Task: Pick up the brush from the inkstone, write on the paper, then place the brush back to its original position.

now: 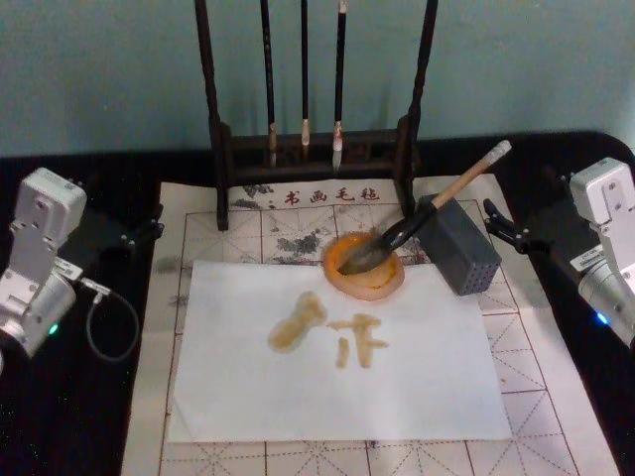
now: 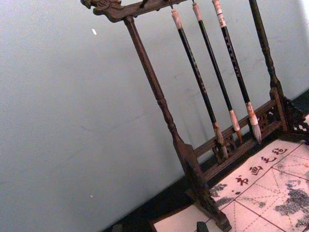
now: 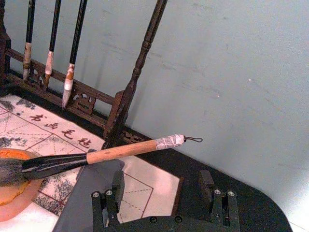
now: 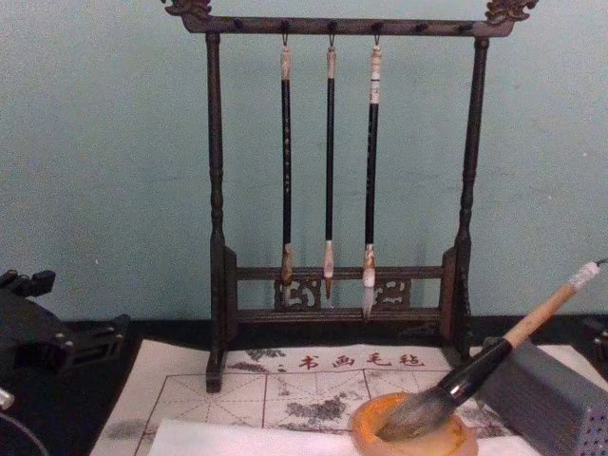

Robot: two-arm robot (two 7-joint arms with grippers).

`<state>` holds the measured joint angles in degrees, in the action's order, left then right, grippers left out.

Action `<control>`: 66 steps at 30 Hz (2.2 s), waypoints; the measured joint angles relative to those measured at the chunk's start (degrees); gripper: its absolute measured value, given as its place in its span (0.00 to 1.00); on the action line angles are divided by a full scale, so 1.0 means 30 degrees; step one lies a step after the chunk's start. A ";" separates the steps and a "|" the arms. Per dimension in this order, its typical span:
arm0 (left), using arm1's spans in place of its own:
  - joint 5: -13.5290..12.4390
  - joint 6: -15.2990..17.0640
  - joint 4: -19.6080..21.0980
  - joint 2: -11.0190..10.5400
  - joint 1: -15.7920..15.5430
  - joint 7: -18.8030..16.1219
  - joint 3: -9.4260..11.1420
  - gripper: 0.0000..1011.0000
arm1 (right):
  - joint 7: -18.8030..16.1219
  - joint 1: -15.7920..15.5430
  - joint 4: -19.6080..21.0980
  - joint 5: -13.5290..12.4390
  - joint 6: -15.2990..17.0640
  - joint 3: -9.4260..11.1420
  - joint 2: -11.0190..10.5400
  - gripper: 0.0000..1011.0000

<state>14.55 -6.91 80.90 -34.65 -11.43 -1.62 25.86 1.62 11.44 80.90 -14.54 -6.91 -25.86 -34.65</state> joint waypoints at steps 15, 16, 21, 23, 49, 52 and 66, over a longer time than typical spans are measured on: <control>-0.0001 0.0000 0.0000 0.0000 0.0001 0.0000 0.0000 0.99 | 0.0000 -0.0002 0.0000 0.0000 -0.0001 0.0000 -0.0001 0.99; 0.0000 0.0000 0.0000 0.0000 0.0000 0.0000 0.0000 0.99 | 0.0000 -0.0002 -0.0001 0.0000 0.0000 0.0000 0.0000 0.99; 0.0001 0.0000 0.0001 0.0000 0.0001 0.0000 0.0000 0.99 | 0.0000 -0.0001 0.0000 0.0000 0.0001 -0.0001 0.0000 0.99; 0.0000 0.0000 0.0000 0.0000 0.0001 0.0000 0.0000 0.99 | -0.0001 0.0000 0.0000 -0.0001 0.0001 -0.0002 0.0000 0.99; 0.0000 0.0000 0.0000 0.0000 0.0001 0.0000 -0.0001 0.99 | -0.0001 -0.0002 0.0001 -0.0001 0.0002 -0.0001 0.0000 0.99; 0.0000 0.0000 0.0000 0.0000 0.0000 0.0000 -0.0001 0.99 | 0.0000 -0.0001 0.0001 -0.0001 0.0001 -0.0002 0.0000 0.99; 0.0000 0.0000 0.0000 0.0000 0.0001 0.0000 0.0000 0.99 | -0.0001 -0.0001 0.0000 -0.0002 0.0001 -0.0002 0.0000 0.99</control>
<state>14.55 -6.91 80.90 -34.65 -11.43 -1.62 25.86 1.62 11.43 80.90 -14.55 -6.91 -25.86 -34.65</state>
